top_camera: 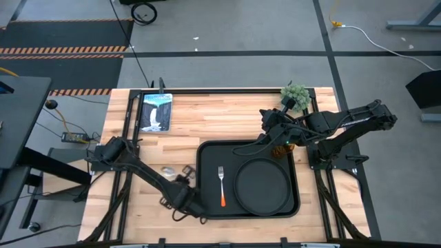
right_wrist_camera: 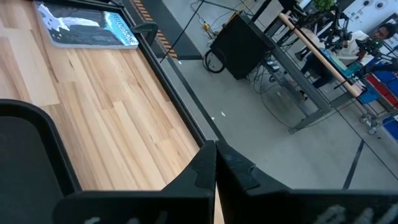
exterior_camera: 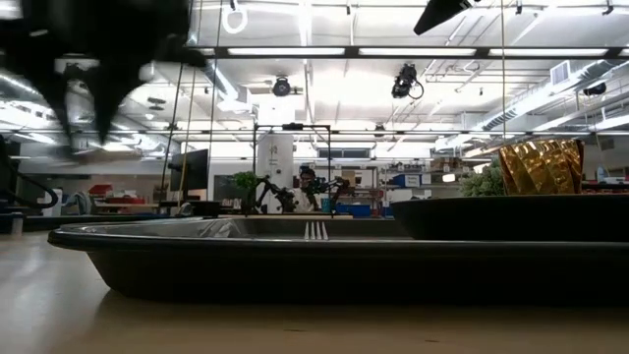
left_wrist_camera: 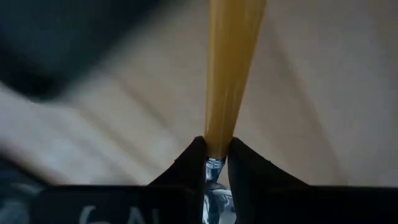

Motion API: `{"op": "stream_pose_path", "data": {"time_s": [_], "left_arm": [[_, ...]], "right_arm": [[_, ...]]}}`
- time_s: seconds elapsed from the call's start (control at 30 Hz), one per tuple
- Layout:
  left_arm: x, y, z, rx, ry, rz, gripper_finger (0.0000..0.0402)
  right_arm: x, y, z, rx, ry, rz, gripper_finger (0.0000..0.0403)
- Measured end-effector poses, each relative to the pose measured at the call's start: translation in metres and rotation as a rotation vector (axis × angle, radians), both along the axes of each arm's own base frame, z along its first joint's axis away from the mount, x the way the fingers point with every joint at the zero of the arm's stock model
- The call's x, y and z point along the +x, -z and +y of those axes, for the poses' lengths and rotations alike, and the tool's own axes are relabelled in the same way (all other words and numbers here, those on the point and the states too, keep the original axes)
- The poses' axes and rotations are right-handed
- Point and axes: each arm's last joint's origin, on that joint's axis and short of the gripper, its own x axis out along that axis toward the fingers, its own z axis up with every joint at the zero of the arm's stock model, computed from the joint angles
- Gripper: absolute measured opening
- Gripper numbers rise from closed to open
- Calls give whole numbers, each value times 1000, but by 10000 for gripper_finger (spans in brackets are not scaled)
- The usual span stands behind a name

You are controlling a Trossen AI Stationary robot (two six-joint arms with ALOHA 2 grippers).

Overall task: Pick and place plate/cup/fork/spoon on tray
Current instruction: Put the yellow spoon on the black tray to the left of the orange fork

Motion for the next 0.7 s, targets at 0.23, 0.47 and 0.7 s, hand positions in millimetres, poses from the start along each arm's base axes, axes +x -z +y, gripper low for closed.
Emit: {"op": "stream_pose_path", "data": {"time_s": [0.23, 0.47, 0.7], "left_arm": [[32, -10, -11, 63, 344, -257, 56], [51, 10, -9, 53, 675, -290, 57], [58, 25, 7, -88, 789, -223, 57]], "right_arm": [[0, 0, 0, 3, -2, -2, 10], [0, 0, 0, 12, -11, 2, 10], [0, 0, 0, 11, -13, 4, 10]]}}
